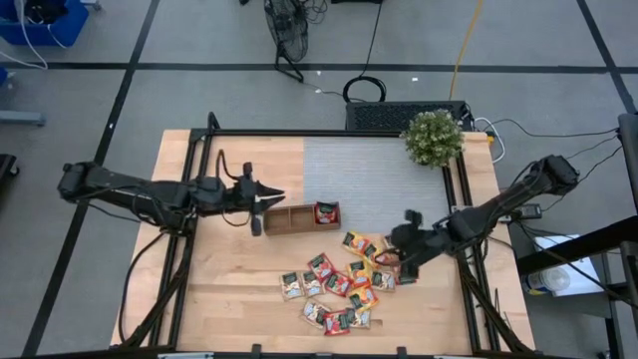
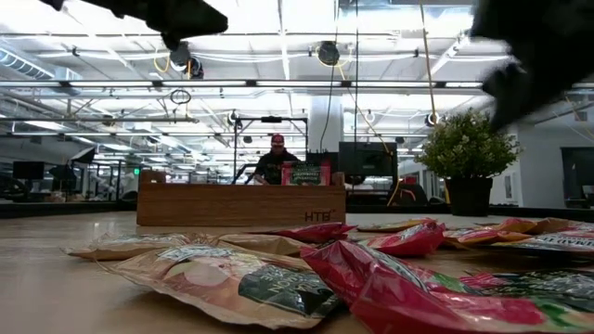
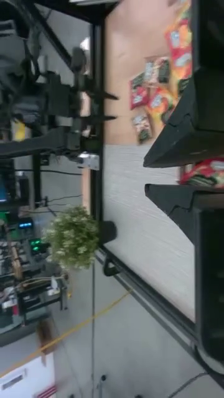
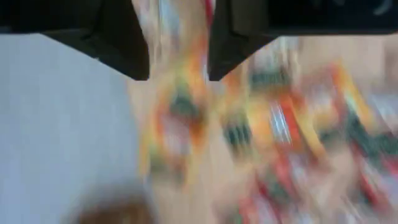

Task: Pick & Place Tea
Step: Put the red tea bag into the right section of the wooden organizer

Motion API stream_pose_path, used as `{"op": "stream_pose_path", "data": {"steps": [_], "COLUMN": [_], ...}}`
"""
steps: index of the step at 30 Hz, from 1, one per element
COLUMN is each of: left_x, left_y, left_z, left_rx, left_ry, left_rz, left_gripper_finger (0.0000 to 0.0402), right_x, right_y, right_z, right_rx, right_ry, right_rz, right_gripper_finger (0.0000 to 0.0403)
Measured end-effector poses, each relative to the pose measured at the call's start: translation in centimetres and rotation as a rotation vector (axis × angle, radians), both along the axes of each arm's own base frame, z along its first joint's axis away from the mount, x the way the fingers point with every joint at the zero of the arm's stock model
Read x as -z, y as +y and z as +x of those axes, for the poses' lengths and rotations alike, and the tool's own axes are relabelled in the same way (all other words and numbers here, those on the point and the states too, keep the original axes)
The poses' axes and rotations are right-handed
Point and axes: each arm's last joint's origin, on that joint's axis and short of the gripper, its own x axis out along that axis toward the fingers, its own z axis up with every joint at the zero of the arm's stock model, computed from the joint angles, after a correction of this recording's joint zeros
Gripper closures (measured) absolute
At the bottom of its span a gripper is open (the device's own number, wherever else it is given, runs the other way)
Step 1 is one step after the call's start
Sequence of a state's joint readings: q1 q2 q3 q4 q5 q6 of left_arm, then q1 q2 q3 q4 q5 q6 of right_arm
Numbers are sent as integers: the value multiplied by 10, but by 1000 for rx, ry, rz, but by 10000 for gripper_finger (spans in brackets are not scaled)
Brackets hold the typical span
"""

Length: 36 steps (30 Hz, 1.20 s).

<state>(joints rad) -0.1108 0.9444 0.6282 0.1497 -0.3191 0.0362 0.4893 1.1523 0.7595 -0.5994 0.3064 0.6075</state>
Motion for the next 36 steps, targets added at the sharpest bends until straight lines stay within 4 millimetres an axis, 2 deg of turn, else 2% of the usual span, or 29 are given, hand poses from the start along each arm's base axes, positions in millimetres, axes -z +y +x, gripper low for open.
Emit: {"op": "stream_pose_path", "data": {"steps": [3,6,9,13,17,22,26,28,32,36], "left_x": [-5,-6,-5,-5,-5,-5,-5,-5,-5,-5], "left_y": [0,0,0,0,0,0,0,0,0,0], "left_z": [0,0,0,1,1,1,1,1,1,1], "left_rx": [6,6,6,6,6,6,6,6,6,6], "left_ry": [-39,-49,-49,-49,-49,-49,-48,-49,-49,-49], "left_rz": [5,4,4,5,5,5,5,5,5,5], "left_gripper_finger": [339,339,339,339,339,339,339,339,339,339], "right_x": [18,36,48,59,68,80,82,81,77,76], "right_y": [5,8,8,11,17,28,32,32,30,30], "right_z": [-10,-20,-25,-32,-35,-32,-24,-21,-15,-14], "right_rx": [27,44,78,140,193,158,64,19,-73,-159], "right_ry": [116,197,237,318,298,123,-128,-252,-430,-450], "right_rz": [126,166,214,378,488,602,613,560,349,223], "right_gripper_finger": [213,203,204,214,227,239,242,243,243,243]}}
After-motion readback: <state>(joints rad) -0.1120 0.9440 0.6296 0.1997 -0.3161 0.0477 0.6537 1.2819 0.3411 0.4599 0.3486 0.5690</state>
